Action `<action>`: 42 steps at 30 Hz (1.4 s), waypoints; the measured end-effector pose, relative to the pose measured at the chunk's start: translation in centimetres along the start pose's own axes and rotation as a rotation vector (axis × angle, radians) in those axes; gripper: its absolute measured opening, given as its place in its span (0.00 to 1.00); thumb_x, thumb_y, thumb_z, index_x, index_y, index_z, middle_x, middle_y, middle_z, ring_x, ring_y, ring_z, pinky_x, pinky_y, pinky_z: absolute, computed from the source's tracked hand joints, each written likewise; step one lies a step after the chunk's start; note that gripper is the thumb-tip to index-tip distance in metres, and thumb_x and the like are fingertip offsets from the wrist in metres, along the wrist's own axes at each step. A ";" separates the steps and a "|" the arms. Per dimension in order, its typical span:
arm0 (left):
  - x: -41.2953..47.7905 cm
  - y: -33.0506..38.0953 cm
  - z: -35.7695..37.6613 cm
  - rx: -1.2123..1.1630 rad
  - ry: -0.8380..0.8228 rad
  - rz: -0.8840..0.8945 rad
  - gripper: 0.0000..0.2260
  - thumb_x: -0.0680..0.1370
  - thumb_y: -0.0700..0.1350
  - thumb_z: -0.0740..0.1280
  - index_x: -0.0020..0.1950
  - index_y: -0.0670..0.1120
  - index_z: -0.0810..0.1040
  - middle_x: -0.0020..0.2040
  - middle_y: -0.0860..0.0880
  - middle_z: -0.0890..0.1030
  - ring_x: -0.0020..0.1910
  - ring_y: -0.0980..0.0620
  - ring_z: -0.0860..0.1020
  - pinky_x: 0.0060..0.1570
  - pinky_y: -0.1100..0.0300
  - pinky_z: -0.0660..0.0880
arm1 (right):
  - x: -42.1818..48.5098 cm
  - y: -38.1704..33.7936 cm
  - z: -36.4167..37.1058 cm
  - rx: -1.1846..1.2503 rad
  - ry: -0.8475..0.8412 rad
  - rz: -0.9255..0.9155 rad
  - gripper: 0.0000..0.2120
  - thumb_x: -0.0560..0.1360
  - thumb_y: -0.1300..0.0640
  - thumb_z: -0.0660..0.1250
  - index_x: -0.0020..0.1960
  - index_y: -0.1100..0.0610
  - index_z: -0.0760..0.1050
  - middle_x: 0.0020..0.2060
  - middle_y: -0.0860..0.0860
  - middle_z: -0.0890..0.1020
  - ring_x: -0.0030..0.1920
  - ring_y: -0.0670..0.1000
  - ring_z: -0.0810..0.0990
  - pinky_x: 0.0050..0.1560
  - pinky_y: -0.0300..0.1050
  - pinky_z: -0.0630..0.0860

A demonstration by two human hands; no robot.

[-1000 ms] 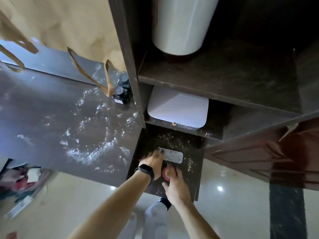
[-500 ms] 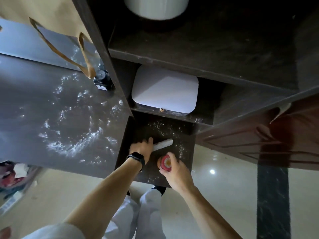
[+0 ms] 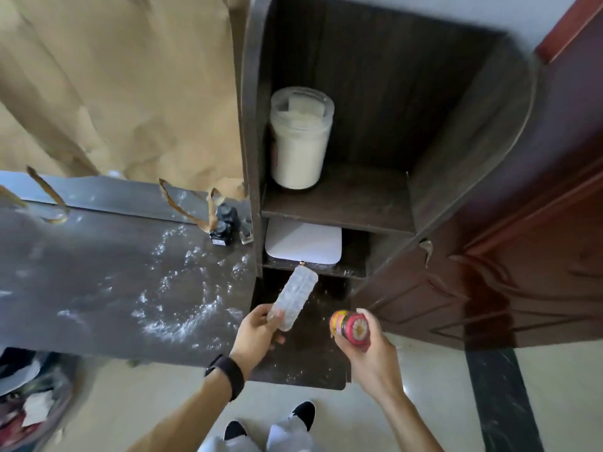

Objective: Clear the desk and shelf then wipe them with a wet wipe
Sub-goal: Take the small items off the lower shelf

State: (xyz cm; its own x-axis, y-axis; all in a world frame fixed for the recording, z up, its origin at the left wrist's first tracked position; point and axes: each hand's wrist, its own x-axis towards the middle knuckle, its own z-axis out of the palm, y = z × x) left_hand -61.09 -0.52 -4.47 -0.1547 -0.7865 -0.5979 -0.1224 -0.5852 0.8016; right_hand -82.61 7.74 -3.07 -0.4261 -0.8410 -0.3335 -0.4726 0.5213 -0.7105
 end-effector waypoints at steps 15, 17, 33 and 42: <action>6.8 7.4 2.8 -0.629 0.259 -0.136 0.05 0.80 0.34 0.62 0.55 0.38 0.73 0.41 0.44 0.78 0.37 0.52 0.79 0.34 0.64 0.78 | 9.5 -11.9 1.0 -0.317 -0.020 -0.352 0.33 0.75 0.46 0.71 0.75 0.48 0.61 0.65 0.55 0.76 0.62 0.57 0.78 0.58 0.48 0.74; 6.9 7.4 3.5 -0.663 0.299 -0.168 0.02 0.80 0.36 0.64 0.48 0.39 0.74 0.37 0.44 0.77 0.30 0.53 0.77 0.26 0.67 0.76 | 10.6 -12.4 1.4 -0.343 -0.047 -0.364 0.33 0.76 0.46 0.71 0.75 0.49 0.60 0.66 0.56 0.76 0.63 0.58 0.77 0.60 0.49 0.74; 9.5 8.0 3.2 -0.376 0.380 -0.258 0.16 0.73 0.55 0.74 0.36 0.43 0.83 0.34 0.49 0.84 0.30 0.50 0.78 0.34 0.57 0.73 | 12.8 -10.9 4.7 -0.174 -0.018 -0.409 0.37 0.75 0.43 0.71 0.77 0.50 0.58 0.65 0.54 0.78 0.63 0.56 0.78 0.59 0.47 0.75; 7.0 6.3 0.9 -0.143 0.215 -0.211 0.18 0.74 0.62 0.69 0.53 0.50 0.79 0.46 0.52 0.85 0.42 0.51 0.83 0.39 0.59 0.75 | 9.9 -7.7 4.5 -0.076 0.063 -0.340 0.42 0.73 0.55 0.75 0.79 0.57 0.54 0.67 0.56 0.73 0.47 0.42 0.81 0.49 0.42 0.79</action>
State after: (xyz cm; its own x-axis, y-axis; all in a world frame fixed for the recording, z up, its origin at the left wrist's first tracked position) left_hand -63.85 -9.48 -3.63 0.0716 -0.6599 -0.7480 0.0118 -0.7493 0.6622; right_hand -79.65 -5.25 -3.67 -0.2805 -0.9588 -0.0455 -0.6503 0.2247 -0.7256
